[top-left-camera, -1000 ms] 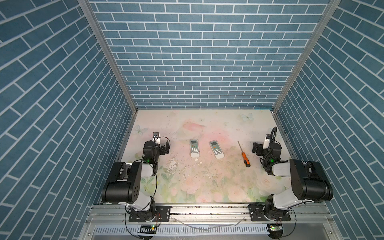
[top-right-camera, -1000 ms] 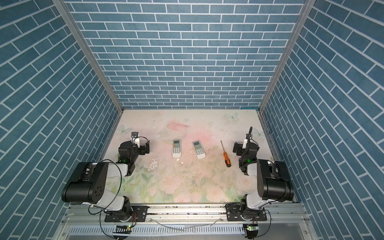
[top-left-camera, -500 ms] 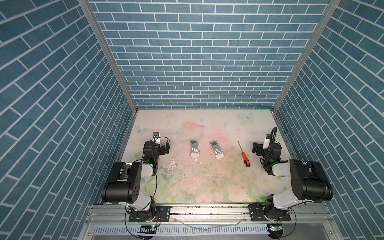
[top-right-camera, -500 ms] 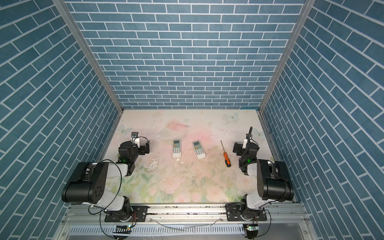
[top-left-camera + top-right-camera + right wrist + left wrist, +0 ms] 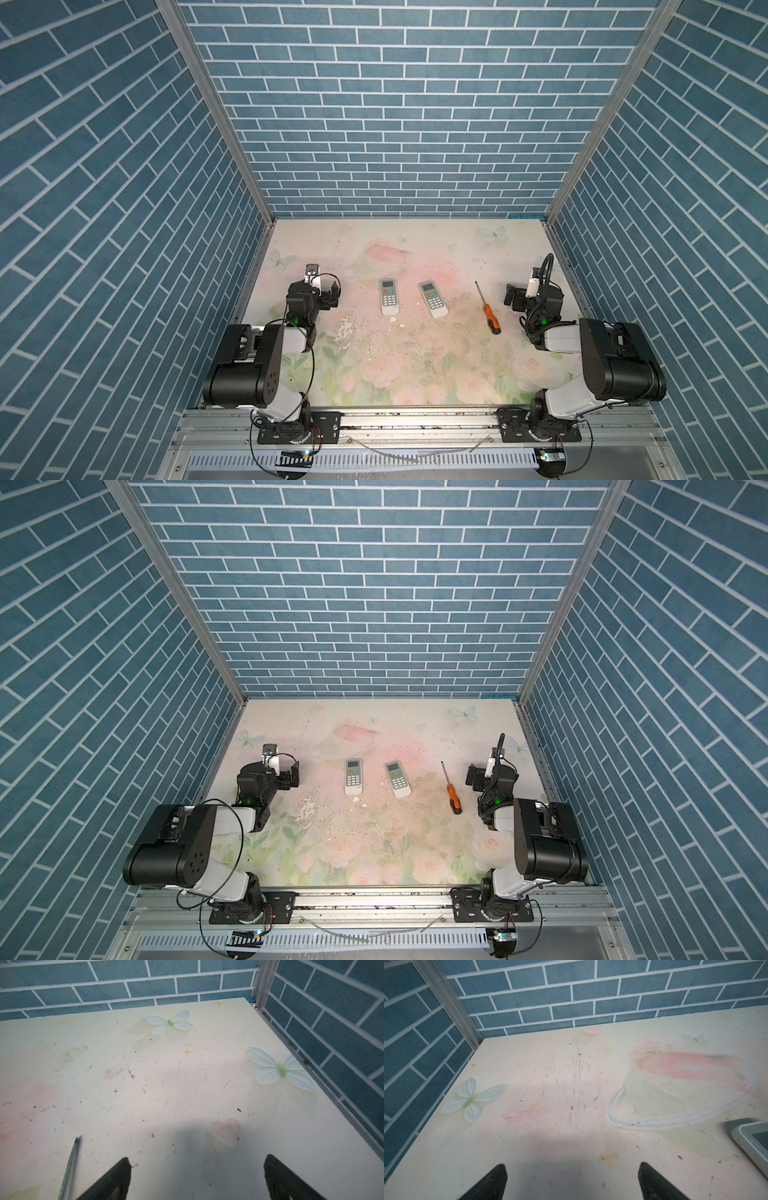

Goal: Unload the batteries from the remote control
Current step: 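Grasp the farther white remote with the right gripper while the left arm approaches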

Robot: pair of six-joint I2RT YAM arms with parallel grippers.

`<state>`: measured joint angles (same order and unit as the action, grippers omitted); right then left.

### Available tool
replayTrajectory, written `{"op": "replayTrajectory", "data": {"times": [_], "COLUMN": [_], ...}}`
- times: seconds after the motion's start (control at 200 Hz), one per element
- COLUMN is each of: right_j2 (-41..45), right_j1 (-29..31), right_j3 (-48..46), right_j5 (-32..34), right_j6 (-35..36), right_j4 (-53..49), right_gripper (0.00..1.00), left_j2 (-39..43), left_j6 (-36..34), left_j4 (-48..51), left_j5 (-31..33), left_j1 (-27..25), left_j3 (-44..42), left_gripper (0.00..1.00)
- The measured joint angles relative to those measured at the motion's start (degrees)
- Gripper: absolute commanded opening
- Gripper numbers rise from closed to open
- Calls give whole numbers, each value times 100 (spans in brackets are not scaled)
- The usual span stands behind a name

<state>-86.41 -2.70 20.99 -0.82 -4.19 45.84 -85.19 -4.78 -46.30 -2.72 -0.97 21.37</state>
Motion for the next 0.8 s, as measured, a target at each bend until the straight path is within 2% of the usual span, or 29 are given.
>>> {"op": "replayTrajectory", "data": {"times": [0.1,0.16,0.23,0.3,0.365,0.47,0.585,0.685,0.8], "right_j2": [767,1261,1620,1799,1840,1569,780,107,-533], "right_j1": [0,-7,-59,-52,203,1180,2258,2929,3440], "right_j3": [304,852,1631,2273,2743,3399,4129,4511,4843], "right_j5": [85,304,232,9,17,422,730,992,1163], "right_j6": [-142,-629,-1128,-1499,-1727,-1797,-1797,-1788,-1733], "right_j4": [-1255,-2282,-3226,-3921,-4653,-5912,-7073,-7711,-8174], "right_gripper": [99,99,99,99,99,99,99,98,95], "left_j2": [745,1259,1729,2017,2087,1976,1886,1908,1991], "left_j6": [120,407,931,1373,1700,2090,2422,2583,2702], "left_j4": [964,1633,2308,2809,3248,3939,4690,5187,5628], "left_j5": [168,437,699,586,376,0,-313,-470,-560], "left_j1": [0,0,48,205,317,334,330,317,289], "left_j3": [269,678,1220,1674,1980,2238,2253,2253,2253], "left_gripper": [100,100,100,100,100,100,99,100,100]}}
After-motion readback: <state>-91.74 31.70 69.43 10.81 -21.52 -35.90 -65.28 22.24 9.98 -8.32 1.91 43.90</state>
